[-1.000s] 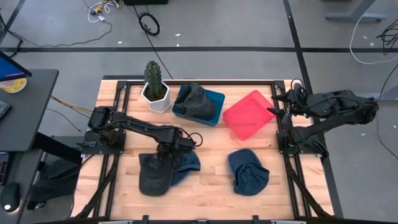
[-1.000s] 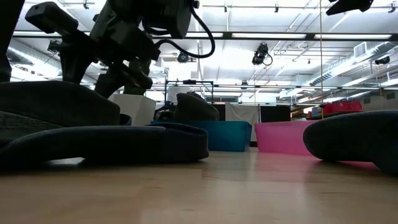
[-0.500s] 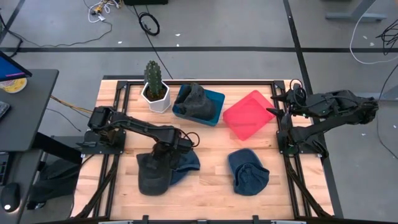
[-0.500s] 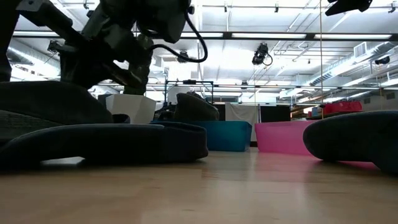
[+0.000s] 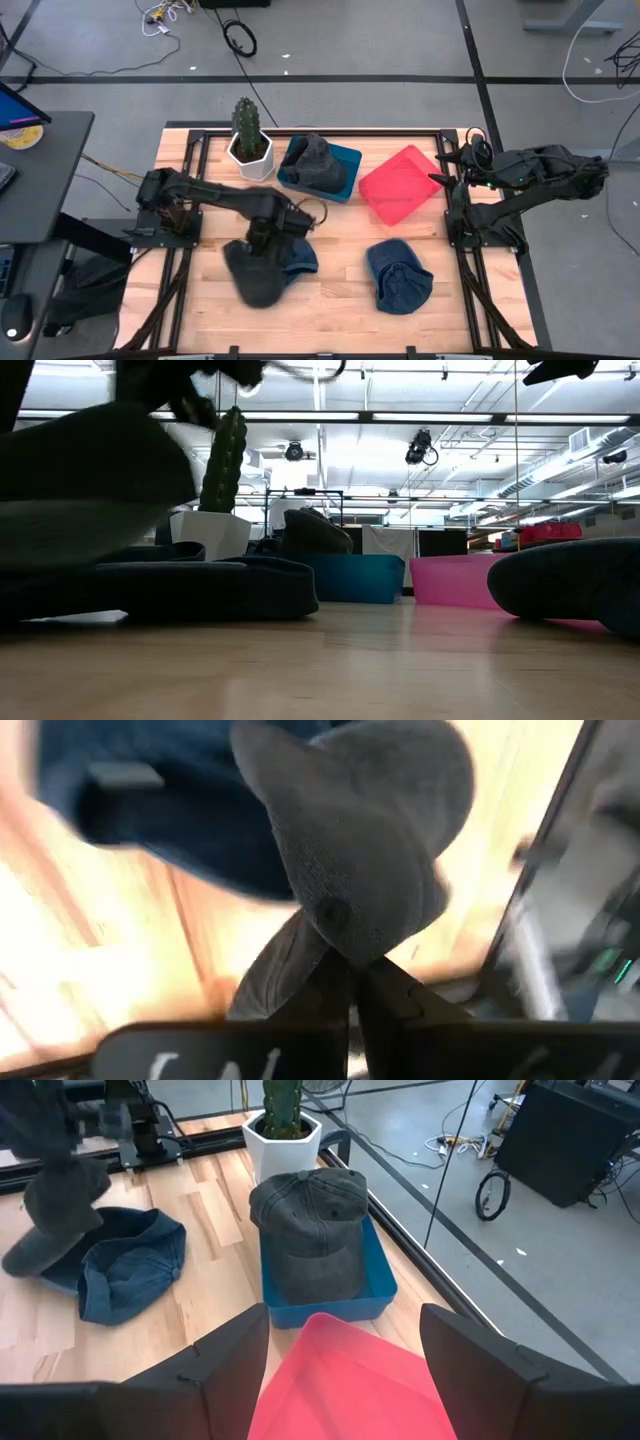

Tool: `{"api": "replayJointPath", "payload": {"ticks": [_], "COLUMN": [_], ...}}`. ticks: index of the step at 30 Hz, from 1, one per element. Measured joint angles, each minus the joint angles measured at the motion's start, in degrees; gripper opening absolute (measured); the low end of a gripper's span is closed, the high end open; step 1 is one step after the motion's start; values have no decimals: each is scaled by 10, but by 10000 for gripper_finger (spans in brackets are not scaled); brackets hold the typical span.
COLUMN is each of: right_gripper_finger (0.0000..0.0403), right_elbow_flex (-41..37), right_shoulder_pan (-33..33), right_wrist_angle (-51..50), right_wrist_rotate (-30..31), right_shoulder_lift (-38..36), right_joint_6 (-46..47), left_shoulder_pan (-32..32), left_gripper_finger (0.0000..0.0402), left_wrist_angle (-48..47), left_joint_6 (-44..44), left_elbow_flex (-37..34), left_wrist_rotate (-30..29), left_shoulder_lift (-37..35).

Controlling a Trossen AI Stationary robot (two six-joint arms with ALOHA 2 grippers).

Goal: Pick & Place hat
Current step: Put the black cap into the blue bin

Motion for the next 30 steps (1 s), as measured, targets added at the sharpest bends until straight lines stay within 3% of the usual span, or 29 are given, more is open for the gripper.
{"api": "replayJointPath", "payload": {"ticks": [7, 15, 21, 25, 30], "right_gripper_finger": [262, 262, 262, 262, 262], "right_elbow_flex": [0, 0, 0, 0, 0], "right_shoulder_pan": [0, 0, 0, 0, 0], "right_wrist_angle": [0, 0, 19, 76, 162], "right_wrist_rotate": [0, 0, -26, -72, -149], "right_shoulder_lift": [0, 0, 2, 3, 7], "right_joint_6": [-8, -24, -58, -68, -17], "left_shoulder_pan": [30, 29, 32, 32, 32], "left_gripper_finger": [4, 4, 4, 4, 4], "left_wrist_angle": [4, 84, 314, 406, 457], "left_joint_6": [-184, -295, -260, -219, -178], "left_elbow_flex": [181, 397, 380, 380, 379], "left_wrist_rotate": [0, -21, -96, -113, -117], "left_shoulder_lift": [-3, -4, -43, -44, -44]}}
